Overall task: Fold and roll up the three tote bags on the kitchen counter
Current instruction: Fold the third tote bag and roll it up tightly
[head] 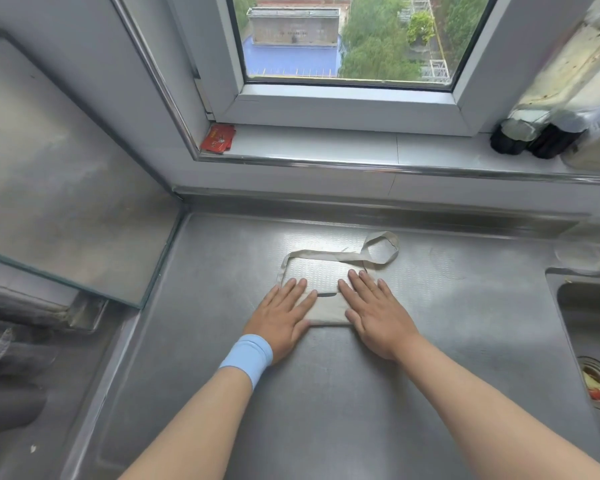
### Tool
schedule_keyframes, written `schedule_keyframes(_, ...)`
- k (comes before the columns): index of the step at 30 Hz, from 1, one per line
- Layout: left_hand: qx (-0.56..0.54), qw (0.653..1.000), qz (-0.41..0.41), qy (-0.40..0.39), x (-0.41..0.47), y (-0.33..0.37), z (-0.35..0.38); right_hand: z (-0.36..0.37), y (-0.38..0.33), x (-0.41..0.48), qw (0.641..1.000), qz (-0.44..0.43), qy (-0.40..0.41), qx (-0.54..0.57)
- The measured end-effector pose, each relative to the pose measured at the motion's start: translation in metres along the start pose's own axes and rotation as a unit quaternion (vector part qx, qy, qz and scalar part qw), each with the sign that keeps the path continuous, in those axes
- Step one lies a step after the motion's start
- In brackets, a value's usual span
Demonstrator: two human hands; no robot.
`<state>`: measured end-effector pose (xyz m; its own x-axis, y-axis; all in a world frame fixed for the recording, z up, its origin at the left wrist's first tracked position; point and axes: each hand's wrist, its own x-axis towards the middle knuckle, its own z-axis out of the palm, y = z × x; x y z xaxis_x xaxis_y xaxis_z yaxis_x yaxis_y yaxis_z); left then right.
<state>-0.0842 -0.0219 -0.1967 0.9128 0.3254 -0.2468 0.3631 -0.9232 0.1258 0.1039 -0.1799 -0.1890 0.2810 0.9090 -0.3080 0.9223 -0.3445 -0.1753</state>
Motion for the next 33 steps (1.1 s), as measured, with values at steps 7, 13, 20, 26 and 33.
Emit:
schedule_keyframes(7,0.03,0.999,-0.022,-0.02,0.0,-0.001,-0.011,-0.002,-0.004,-0.001,0.998,-0.002,0.062,-0.031)
schedule_keyframes(13,0.085,0.995,-0.041,-0.014,0.0,0.019,-0.026,-0.016,-0.015,-0.007,0.984,-0.111,0.134,-0.021)
schedule_keyframes(20,-0.016,0.998,-0.051,0.033,-0.011,0.007,-0.026,-0.019,-0.012,-0.003,0.984,-0.087,0.129,-0.085)
schedule_keyframes(26,-0.094,0.989,-0.083,0.085,-0.004,-0.005,-0.026,-0.028,-0.019,0.004,0.996,-0.005,0.082,-0.041)
schedule_keyframes(33,-0.09,0.988,-0.119,0.05,0.012,-0.009,-0.028,-0.035,-0.007,0.022,0.994,0.08,0.051,0.062)
